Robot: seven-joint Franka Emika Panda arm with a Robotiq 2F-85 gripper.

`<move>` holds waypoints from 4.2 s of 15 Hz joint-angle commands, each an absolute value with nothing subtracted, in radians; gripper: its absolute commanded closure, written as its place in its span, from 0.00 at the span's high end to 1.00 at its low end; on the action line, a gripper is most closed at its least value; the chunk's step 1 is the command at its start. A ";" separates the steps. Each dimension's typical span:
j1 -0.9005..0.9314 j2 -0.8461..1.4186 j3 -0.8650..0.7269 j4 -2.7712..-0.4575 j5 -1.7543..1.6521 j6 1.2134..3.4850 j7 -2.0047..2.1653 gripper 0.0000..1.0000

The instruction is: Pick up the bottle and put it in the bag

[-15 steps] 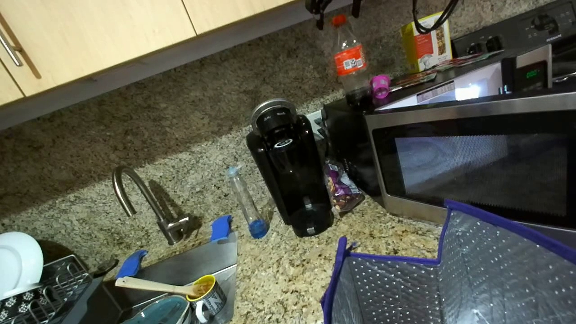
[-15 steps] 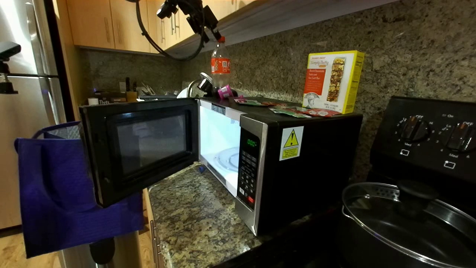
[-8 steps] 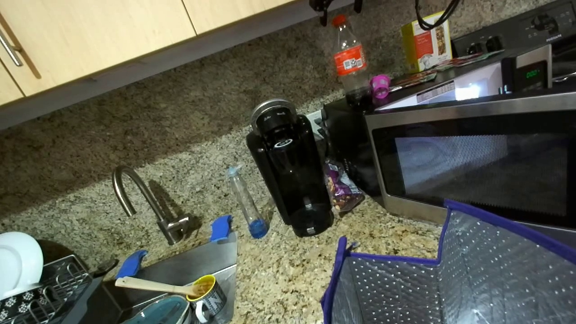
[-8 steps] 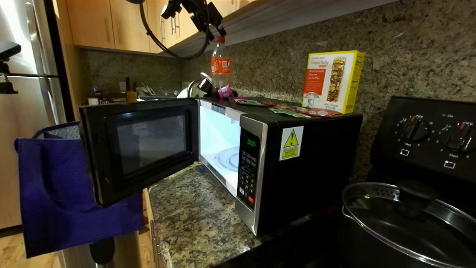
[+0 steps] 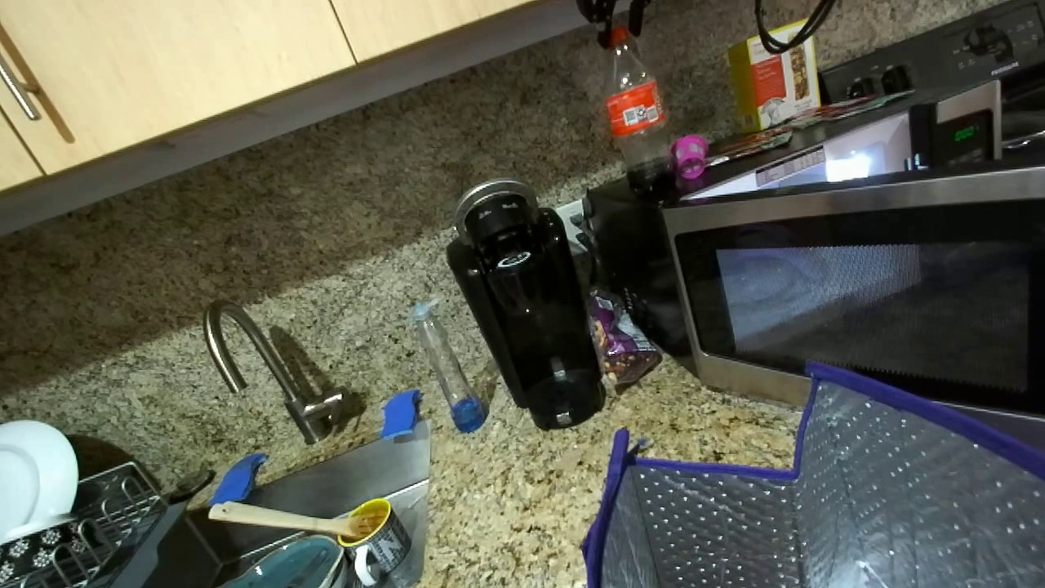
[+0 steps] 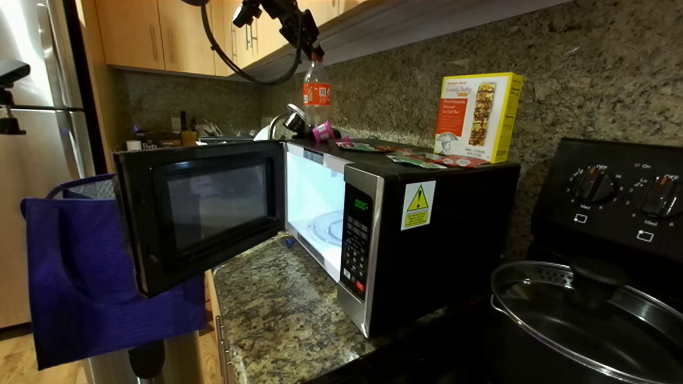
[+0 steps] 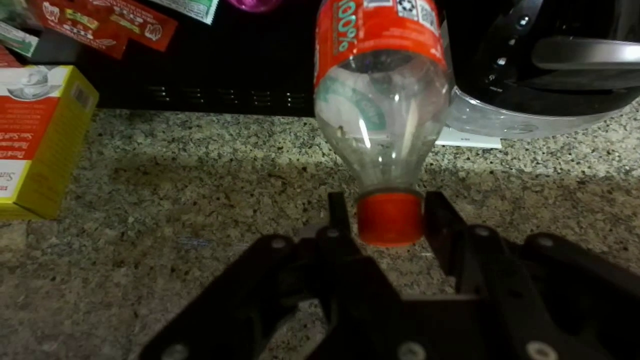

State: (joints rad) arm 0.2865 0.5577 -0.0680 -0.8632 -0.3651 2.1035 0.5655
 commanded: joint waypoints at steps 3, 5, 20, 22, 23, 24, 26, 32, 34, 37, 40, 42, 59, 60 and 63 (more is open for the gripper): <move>0.292 0.574 -0.069 -0.835 -0.357 2.098 0.602 0.14; 0.290 0.574 -0.065 -0.836 -0.347 2.102 0.609 0.14; 0.377 0.428 -0.056 -0.985 -0.370 2.209 0.686 0.14; 0.406 0.386 -0.056 -1.018 -0.372 2.176 0.690 0.14; 0.417 0.357 -0.051 -1.045 -0.365 2.162 0.682 0.14; 0.430 0.331 -0.049 -1.071 -0.363 2.152 0.685 0.14; 0.452 0.269 -0.033 -1.142 -0.353 2.127 0.667 0.14; 0.508 0.064 0.026 -1.437 -0.327 2.074 0.677 0.14; 0.524 0.000 0.038 -1.543 -0.319 2.088 0.705 0.14; 0.545 -0.078 0.054 -1.705 -0.299 2.127 0.778 0.14; 0.453 -0.104 0.173 -1.836 -0.250 2.195 0.862 0.14; 0.416 -0.120 0.219 -1.932 -0.239 2.278 0.925 0.14; 0.347 -0.048 0.403 -2.329 -0.439 2.611 1.367 0.15; 0.352 -0.034 0.406 -2.322 -0.452 2.606 1.376 0.22; 0.362 -0.005 0.405 -2.308 -0.503 2.596 1.429 0.64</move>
State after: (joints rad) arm 0.3642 -0.0349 0.3956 -2.3317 -0.4455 2.5960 1.3611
